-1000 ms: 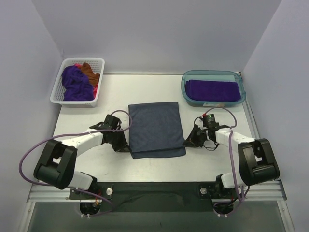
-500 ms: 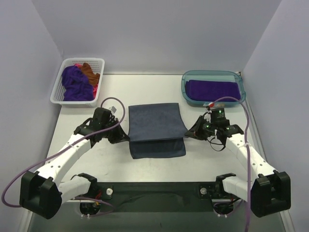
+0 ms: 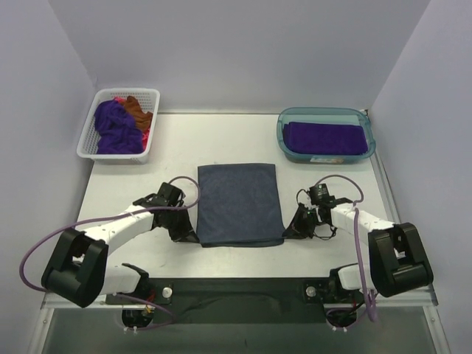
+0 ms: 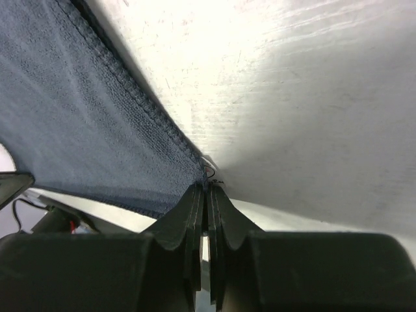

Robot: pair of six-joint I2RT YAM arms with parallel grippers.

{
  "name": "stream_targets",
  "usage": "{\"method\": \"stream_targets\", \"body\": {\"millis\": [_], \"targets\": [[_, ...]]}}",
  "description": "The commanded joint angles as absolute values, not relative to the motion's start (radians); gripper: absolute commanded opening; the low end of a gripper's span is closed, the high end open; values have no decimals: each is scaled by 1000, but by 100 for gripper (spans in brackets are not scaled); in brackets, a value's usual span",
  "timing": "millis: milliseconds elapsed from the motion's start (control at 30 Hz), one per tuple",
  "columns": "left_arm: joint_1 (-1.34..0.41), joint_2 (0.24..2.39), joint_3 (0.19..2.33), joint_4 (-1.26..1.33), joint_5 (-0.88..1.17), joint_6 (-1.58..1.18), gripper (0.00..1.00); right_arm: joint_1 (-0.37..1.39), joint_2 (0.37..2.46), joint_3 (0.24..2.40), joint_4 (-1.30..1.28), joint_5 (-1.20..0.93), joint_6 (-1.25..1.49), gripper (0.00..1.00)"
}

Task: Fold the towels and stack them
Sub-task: Fold the towel

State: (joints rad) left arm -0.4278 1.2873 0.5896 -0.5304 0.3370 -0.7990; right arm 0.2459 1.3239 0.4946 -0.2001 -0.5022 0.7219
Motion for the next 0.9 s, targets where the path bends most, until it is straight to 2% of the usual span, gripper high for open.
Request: {"method": "stream_targets", "body": {"millis": [0, 267, 367, 567, 867], "targets": [[-436, 1308, 580, -488, 308, -762, 3, 247, 1348, 483, -196, -449, 712, 1], [-436, 1339, 540, -482, 298, -747, 6, 247, 1344, 453, -199, -443, 709, 4], [-436, 1336, 541, -483, 307, -738, 10, 247, 1342, 460, -206, -448, 707, 9], [-436, 1270, 567, -521, 293, -738, 7, 247, 1286, 486, -248, -443, 696, 9], [-436, 1181, 724, -643, 252, -742, 5, 247, 1151, 626, -371, -460, 706, 8]]}}
